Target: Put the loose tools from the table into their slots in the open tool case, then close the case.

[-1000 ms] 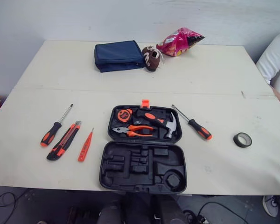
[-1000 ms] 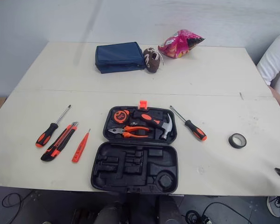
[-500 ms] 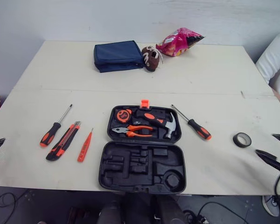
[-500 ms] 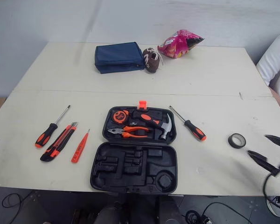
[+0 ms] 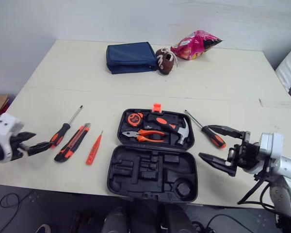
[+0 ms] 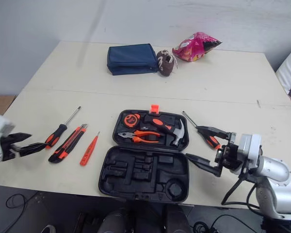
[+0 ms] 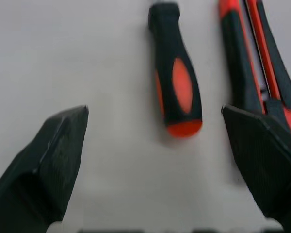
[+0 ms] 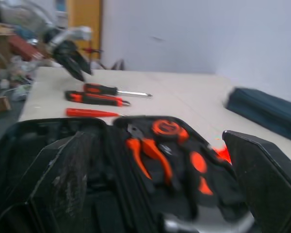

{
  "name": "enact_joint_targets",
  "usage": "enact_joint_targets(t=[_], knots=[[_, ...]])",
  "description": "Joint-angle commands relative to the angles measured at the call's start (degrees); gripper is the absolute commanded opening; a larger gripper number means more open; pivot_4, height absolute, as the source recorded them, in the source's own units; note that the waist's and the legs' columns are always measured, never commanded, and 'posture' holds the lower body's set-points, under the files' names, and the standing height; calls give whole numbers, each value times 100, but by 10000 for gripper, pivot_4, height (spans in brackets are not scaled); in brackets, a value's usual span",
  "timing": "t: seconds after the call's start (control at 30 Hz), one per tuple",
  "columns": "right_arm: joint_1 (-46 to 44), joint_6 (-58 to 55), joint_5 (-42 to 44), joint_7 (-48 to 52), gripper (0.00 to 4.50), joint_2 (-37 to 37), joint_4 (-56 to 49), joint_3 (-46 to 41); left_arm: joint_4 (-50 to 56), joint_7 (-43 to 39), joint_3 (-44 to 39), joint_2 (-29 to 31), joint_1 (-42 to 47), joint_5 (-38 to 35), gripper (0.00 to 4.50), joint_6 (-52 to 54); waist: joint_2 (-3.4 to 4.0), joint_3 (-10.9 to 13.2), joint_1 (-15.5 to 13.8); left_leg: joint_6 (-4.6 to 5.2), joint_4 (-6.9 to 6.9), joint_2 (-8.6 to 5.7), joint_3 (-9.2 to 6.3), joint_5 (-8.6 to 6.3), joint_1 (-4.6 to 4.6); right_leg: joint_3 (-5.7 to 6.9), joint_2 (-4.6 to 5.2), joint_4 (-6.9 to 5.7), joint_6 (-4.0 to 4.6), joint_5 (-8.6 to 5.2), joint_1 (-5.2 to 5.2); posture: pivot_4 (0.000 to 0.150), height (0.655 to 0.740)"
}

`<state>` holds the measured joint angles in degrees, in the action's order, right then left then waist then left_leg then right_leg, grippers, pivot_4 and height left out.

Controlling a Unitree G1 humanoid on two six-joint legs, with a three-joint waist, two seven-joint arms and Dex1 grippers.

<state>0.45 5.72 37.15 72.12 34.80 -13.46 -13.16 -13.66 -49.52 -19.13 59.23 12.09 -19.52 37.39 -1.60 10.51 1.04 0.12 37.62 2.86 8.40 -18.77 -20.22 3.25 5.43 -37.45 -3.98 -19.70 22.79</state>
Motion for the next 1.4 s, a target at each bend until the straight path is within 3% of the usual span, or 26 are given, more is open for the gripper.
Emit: enact_joint_targets(t=[0.03,0.37,0.53,0.83,1.13,1.27,1.4], knots=[[-82,261,-112,71,45000,0,31,-13,138,315,187,-67,497,88,44504,268,-3,0,12,1,5,1,1,0,-4,0,-1,-2,0,0,2,1500,7400],[-191,425,-159,21,45000,2,183,2,246,506,999,-114,922,444,44504,815,-2,0,57,0,33,12,7,0,-3,3,-7,-17,0,0,3,1500,7400],[-31,473,-145,-18,45000,24,132,-101,531,445,687,-12,821,227,44504,1271,-2,0,59,0,33,13,8,-1,-2,1,-7,-18,0,0,2,1500,7400],[66,490,-125,8,45000,100,171,-134,693,436,228,-79,667,56,44504,1168,-2,1,51,0,35,13,7,-1,-3,0,-4,-18,0,0,2,1500,7400],[-36,429,-123,89,45000,83,158,4,495,622,463,-159,496,303,44504,1152,-2,1,53,0,35,12,6,-1,-4,0,-4,-17,0,0,2,1500,7400],[-87,440,-143,92,45000,88,159,38,326,690,474,-298,551,269,33087,1201,-2,1,52,1,35,13,6,-2,-3,0,-5,-17,0,0,2,1500,7400],[-98,430,-144,51,45000,89,145,58,-2,652,552,-392,534,297,14188,1100,-1,0,49,1,35,10,6,-2,-3,1,-2,-17,0,0,2,1500,7400]])
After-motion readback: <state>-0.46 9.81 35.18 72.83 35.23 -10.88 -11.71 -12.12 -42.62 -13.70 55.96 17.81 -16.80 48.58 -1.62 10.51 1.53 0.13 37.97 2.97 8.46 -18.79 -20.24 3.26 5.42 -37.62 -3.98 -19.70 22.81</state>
